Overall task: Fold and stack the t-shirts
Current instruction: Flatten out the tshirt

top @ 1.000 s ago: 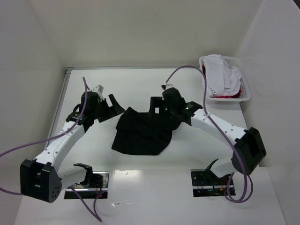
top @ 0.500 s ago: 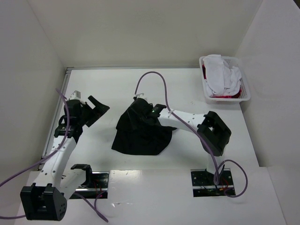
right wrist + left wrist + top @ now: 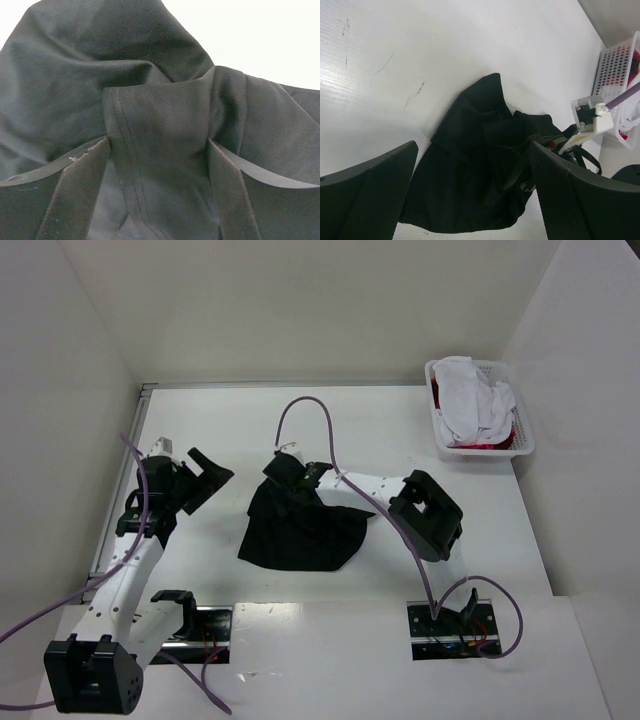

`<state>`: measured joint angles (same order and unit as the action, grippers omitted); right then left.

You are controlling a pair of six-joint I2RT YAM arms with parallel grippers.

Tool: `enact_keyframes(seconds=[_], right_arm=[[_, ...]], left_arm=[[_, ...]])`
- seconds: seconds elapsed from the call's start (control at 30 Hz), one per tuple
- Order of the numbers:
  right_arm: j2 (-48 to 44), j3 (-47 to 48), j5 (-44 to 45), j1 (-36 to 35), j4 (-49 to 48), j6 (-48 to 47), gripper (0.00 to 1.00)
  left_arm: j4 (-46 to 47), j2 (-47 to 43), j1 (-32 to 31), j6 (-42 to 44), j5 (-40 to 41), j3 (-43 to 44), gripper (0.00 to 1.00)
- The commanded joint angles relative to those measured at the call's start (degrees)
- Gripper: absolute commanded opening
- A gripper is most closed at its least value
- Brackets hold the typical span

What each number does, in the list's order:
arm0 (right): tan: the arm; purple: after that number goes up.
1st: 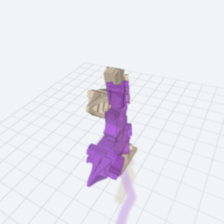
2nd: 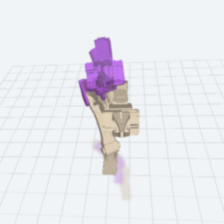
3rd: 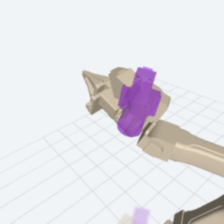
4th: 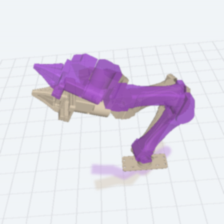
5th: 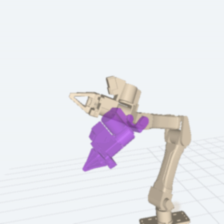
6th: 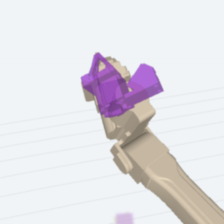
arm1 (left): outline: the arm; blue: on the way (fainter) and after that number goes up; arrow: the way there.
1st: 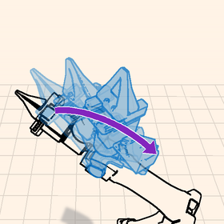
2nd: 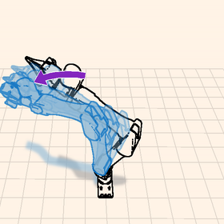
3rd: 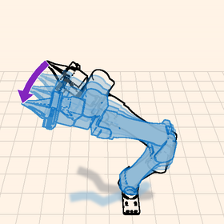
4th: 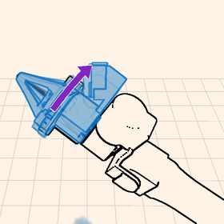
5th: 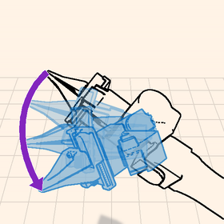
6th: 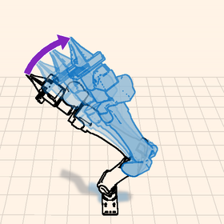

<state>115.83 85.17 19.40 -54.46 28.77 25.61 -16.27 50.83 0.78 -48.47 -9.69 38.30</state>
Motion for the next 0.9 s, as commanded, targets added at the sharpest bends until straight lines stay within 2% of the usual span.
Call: enact_keyframes(seconds=[0.0, 0.13, 0.27, 0.3, 0.4, 0.6, 0.87], right_arm=[[2.2, 3.4, 3.4, -1.0, 1.1, -0.9, 0.82], [3.3, 4.0, 3.5, -1.0, 1.7, -0.9, 0.68], [3.3, 4.6, 4.1, -1.0, 1.2, -0.9, 0.42], [3.3, 4.6, 4.1, -1.0, 1.2, -0.9, 0.30], [2.7, 4.6, 5.7, -1.0, 1.2, -0.4, 0.17], [-4.6, 4.6, 11.0, -1.0, 1.7, 0.7, 0.15], [-23.1, -1.7, 7.8, 1.6, -0.6, 3.0, 0.22]], left_arm=[[1.5, -0.9, 0.6, -1.3, -0.3, -0.1, 1.00], [1.5, -0.9, 0.6, -0.8, -0.3, -0.6, 1.00], [1.5, -0.9, 0.6, -0.8, -0.3, -0.6, 1.00], [1.5, -0.9, 0.6, -0.8, -0.3, -0.6, 1.00], [2.9, -0.9, 0.6, -0.2, -1.6, -1.2, 1.00], [4.1, 3.9, 0.6, 2.8, -6.5, -1.7, 1.00], [7.2, 12.1, 0.6, 8.5, -15.7, -0.2, 0.94]])
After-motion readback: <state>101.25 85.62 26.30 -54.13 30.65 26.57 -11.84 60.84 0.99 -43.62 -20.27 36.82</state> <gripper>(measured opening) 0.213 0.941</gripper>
